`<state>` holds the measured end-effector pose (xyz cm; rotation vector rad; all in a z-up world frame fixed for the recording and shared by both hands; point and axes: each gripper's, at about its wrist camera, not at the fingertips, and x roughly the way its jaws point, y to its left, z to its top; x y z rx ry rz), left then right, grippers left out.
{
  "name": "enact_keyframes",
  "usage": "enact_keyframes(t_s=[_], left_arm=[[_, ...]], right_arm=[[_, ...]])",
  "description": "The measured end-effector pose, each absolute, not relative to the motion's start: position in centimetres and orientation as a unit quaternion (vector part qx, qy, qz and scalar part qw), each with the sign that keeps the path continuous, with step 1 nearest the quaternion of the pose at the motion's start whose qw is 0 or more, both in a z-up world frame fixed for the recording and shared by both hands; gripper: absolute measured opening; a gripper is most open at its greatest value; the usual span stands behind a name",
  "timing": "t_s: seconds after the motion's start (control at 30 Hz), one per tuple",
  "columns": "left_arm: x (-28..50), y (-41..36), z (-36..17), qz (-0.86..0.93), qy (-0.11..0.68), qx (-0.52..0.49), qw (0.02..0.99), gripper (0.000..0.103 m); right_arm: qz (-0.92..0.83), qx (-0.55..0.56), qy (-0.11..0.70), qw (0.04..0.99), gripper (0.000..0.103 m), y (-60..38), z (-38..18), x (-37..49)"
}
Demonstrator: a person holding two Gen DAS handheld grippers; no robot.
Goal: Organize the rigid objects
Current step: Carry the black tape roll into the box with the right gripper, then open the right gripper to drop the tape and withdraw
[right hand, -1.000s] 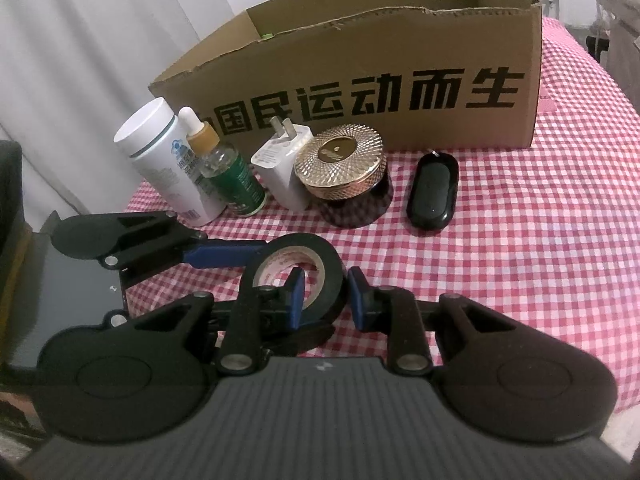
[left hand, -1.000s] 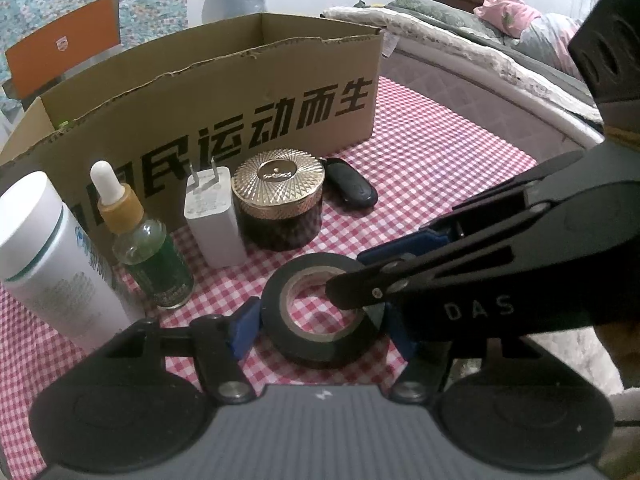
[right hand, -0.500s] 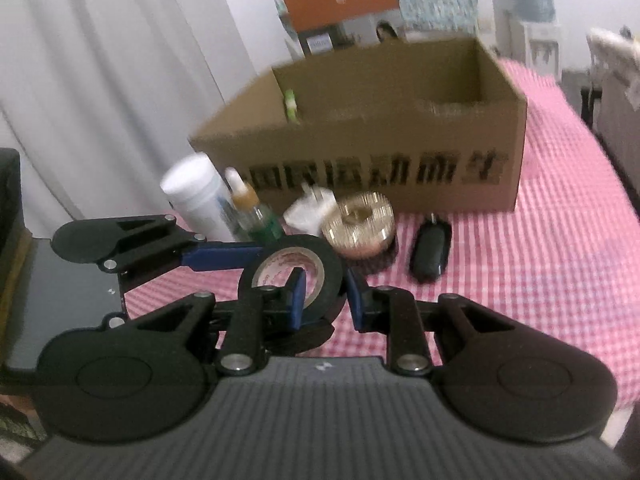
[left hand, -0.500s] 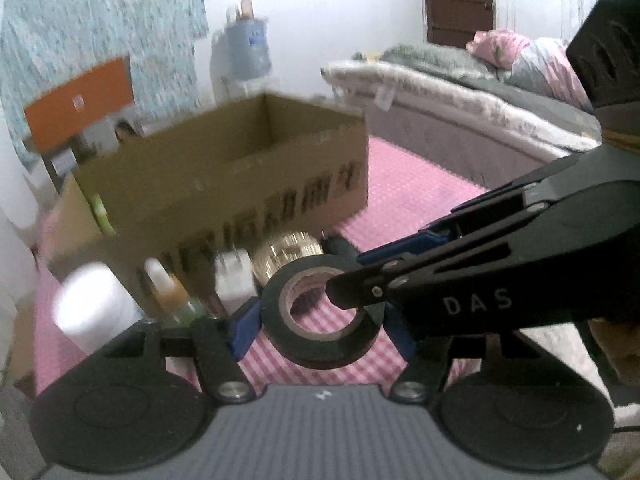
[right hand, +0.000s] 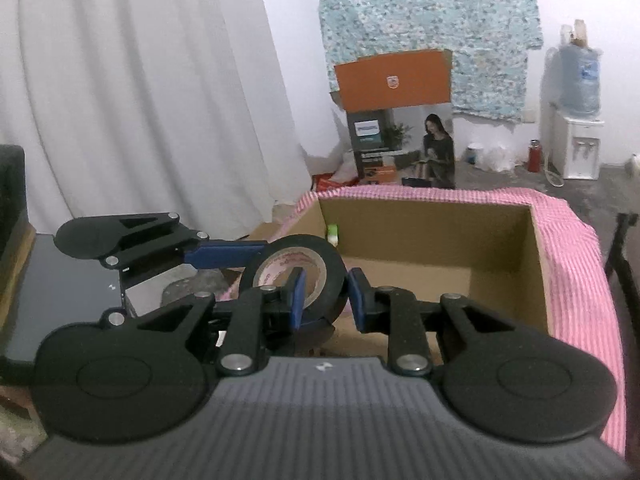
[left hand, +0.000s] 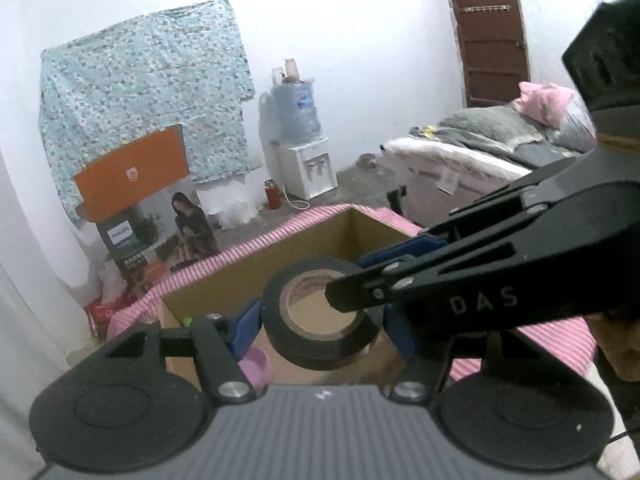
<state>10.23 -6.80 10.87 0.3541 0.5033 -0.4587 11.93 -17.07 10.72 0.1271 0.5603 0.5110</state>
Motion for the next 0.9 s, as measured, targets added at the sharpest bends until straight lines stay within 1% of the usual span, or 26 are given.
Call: enact_keyframes(t_s=[0.07, 0.2, 0.43, 0.7, 0.9], left_arm=[[12.8, -6.9, 11.1, -0.225, 0.269, 0.169, 0.921, 0.067], [17.7, -6.7, 10.1, -0.228, 0.332, 0.16, 0.901, 0.067], [23.0, -6.6, 5.3, -0.235, 0.442, 0.165, 0.85, 0.067], [26.4, -6.5, 1.5, -0.248, 0.536, 0.14, 0.794, 0.067], [27.9, -5.6, -0.1, -0.248, 0.582, 0.119, 0.765, 0.067]], right_arm=[[0.258, 0.072, 0.291, 0.918, 0.024, -17.1, 11.2, 14.7], [0.265, 0.087, 0.354, 0.893, 0.024, -16.7, 10.6, 20.9], [0.258, 0.096, 0.474, 0.837, 0.024, -15.5, 6.3, 27.6], [0.254, 0.105, 0.568, 0.776, 0.024, -14.5, 1.3, 30.2], [0.256, 0.113, 0.606, 0.744, 0.024, -14.0, -1.1, 32.2]])
